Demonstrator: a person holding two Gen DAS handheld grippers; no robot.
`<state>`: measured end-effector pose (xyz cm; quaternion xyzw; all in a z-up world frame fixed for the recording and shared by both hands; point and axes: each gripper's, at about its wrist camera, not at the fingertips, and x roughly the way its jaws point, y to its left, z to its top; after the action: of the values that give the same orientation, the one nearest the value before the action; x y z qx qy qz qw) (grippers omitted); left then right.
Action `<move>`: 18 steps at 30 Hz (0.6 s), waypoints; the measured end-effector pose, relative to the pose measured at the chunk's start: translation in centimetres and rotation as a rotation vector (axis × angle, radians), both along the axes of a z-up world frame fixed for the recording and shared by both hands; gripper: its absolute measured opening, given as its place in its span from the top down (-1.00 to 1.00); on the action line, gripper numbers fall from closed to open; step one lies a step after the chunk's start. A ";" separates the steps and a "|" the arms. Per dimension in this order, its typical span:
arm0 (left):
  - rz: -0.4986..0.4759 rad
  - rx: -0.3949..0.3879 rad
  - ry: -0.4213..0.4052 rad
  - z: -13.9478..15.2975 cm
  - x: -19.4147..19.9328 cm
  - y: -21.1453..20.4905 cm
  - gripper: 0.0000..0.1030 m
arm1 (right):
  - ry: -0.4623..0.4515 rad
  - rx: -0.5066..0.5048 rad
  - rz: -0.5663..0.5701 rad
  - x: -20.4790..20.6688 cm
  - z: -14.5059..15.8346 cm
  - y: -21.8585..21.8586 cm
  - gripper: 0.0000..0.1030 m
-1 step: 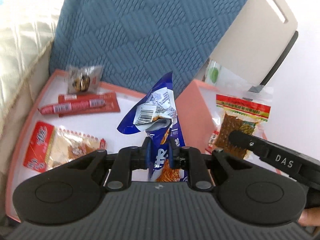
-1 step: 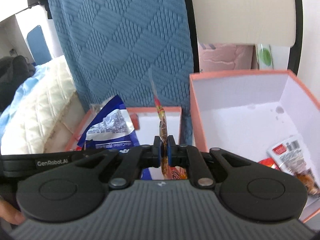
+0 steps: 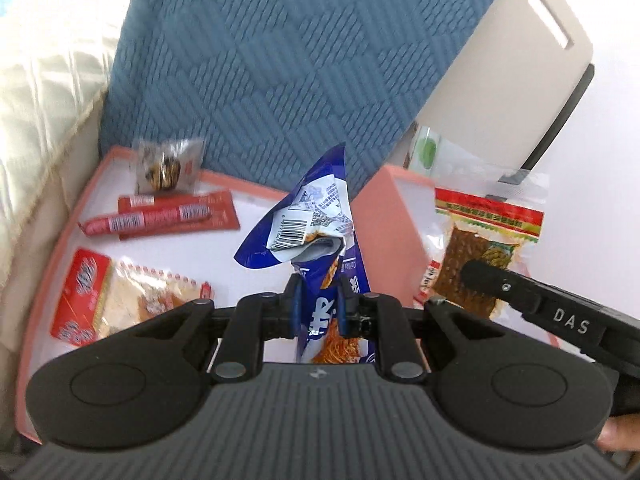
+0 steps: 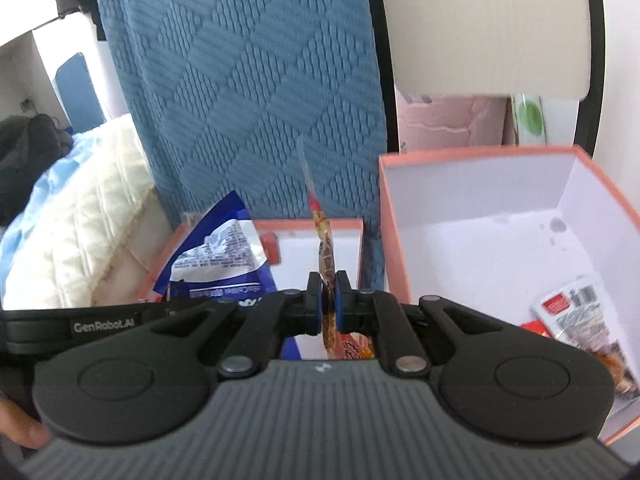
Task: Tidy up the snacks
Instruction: 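Lift the blue packet with left gripper while right lifts the strip packet, then carry both packets over the pink box and open both grippers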
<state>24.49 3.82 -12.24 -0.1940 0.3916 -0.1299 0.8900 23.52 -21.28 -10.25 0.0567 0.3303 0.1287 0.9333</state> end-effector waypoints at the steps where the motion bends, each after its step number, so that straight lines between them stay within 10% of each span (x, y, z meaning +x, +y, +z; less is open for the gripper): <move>1: 0.002 0.003 -0.010 0.8 0.0 0.0 0.62 | -0.010 0.002 0.000 -0.1 0.7 -0.1 0.81; 18: -0.070 0.040 -0.115 9.3 -0.8 -6.0 0.62 | -0.139 0.000 -0.021 -2.2 8.4 -5.4 0.81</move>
<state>23.66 -2.19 -2.94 -0.1545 0.3489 -0.1641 0.9097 21.37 -26.68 -1.81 0.0508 0.2641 0.1226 0.9553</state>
